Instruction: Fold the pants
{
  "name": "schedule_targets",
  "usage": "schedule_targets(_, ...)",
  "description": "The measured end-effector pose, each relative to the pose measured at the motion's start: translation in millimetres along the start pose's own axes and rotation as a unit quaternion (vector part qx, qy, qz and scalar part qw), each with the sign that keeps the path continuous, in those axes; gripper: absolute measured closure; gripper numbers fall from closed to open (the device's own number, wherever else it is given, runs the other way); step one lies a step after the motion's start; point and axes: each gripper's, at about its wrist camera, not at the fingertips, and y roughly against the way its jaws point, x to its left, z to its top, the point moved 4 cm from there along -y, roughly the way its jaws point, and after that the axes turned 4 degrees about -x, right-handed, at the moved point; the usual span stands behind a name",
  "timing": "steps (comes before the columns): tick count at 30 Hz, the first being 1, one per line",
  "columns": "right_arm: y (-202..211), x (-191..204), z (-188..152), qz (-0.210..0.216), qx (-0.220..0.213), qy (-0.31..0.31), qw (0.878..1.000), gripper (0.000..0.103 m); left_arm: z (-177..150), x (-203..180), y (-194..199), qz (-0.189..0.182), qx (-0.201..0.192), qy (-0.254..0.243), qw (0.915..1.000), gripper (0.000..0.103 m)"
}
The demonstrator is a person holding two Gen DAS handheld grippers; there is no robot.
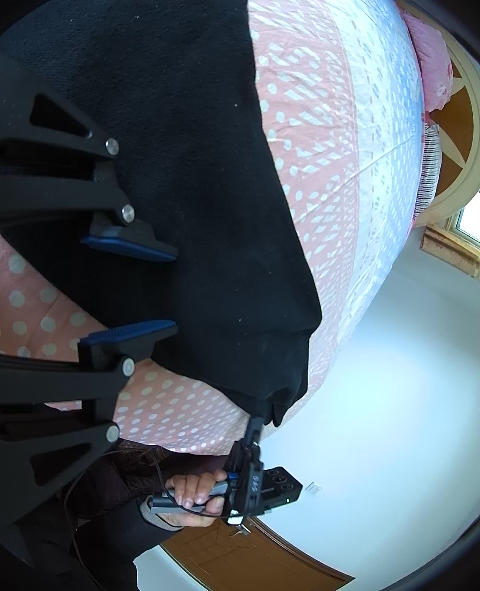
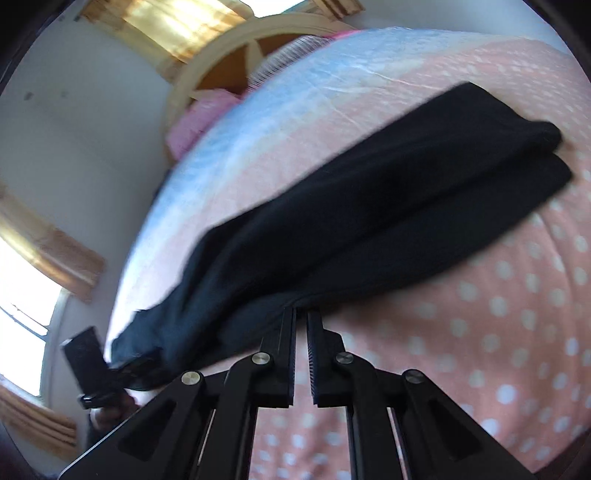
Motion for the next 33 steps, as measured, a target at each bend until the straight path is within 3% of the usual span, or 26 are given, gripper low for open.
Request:
schedule_targets(4, 17.9, -13.4, -4.8, 0.052, -0.014, -0.038, 0.998, 0.096, -0.6, -2.0, 2.8, 0.007, -0.004, -0.006, 1.0000, 0.067)
schedule_targets(5, 24.0, -13.7, -1.4, 0.062, -0.028, -0.039, 0.997, 0.084, -0.8, -4.9, 4.2, 0.013, -0.008, -0.015, 0.9998, 0.067)
schedule_targets(6, 30.3, -14.8, 2.1, 0.069, -0.040, -0.041, 0.996, 0.051, -1.0, -9.5, 5.7, 0.020, -0.012, -0.026, 0.9994, 0.060)
schedule_targets(7, 38.0, -18.2, 7.8, 0.076, -0.057, -0.047, 0.994, 0.035, -0.6, -15.8, 7.9, 0.025, -0.017, -0.043, 0.9986, 0.051)
schedule_targets(8, 44.6, -24.0, 14.3, 0.080, -0.076, -0.056, 0.992, 0.026, 0.3, -23.2, 9.4, 0.026, -0.023, -0.060, 0.9976, 0.048)
schedule_targets(9, 47.9, -29.5, 21.4, 0.077, -0.089, -0.064, 0.991, 0.026, 1.7, -30.8, 11.3, 0.025, -0.029, -0.078, 0.9962, 0.045)
schedule_targets(13, 55.0, -63.9, 47.5, 0.000, -0.115, -0.098, 0.988, 0.030, 6.0, -51.1, 3.5, 0.022, -0.018, -0.120, 0.9924, 0.045)
schedule_targets(15, 49.3, -77.1, 57.8, -0.004, -0.108, -0.109, 0.988, 0.044, 5.9, -53.5, -7.2, 0.024, -0.006, -0.136, 0.9903, 0.045)
schedule_targets(17, 45.6, -82.6, 66.4, -0.021, -0.112, -0.100, 0.988, 0.048, 2.5, -52.2, -19.7, 0.038, 0.015, -0.152, 0.9876, 0.045)
schedule_targets(19, 43.2, -91.0, 76.2, -0.036, -0.115, -0.101, 0.988, 0.055, 1.8, -50.2, -24.9, 0.035, 0.030, -0.140, 0.9890, 0.050)
schedule_targets(22, 29.5, -93.4, 84.7, -0.052, -0.098, -0.114, 0.987, 0.057, 3.9, -46.5, -25.7, 0.036, 0.034, -0.128, 0.9906, 0.057)
schedule_targets(25, 19.9, -88.9, 75.5, -0.011, -0.076, -0.133, 0.988, 0.057, 3.1, -44.2, -25.4, 0.043, 0.034, -0.127, 0.9904, 0.066)
schedule_targets(27, 12.4, -78.7, 69.0, 0.021, -0.061, -0.125, 0.990, 0.057, 2.2, -44.3, -24.0, 0.041, 0.032, -0.128, 0.9904, 0.066)
schedule_targets(33, -6.9, -50.2, 58.1, 0.048, -0.049, -0.094, 0.993, 0.057, 6.2, -51.0, -30.7, 0.061, 0.035, -0.155, 0.9854, 0.066)
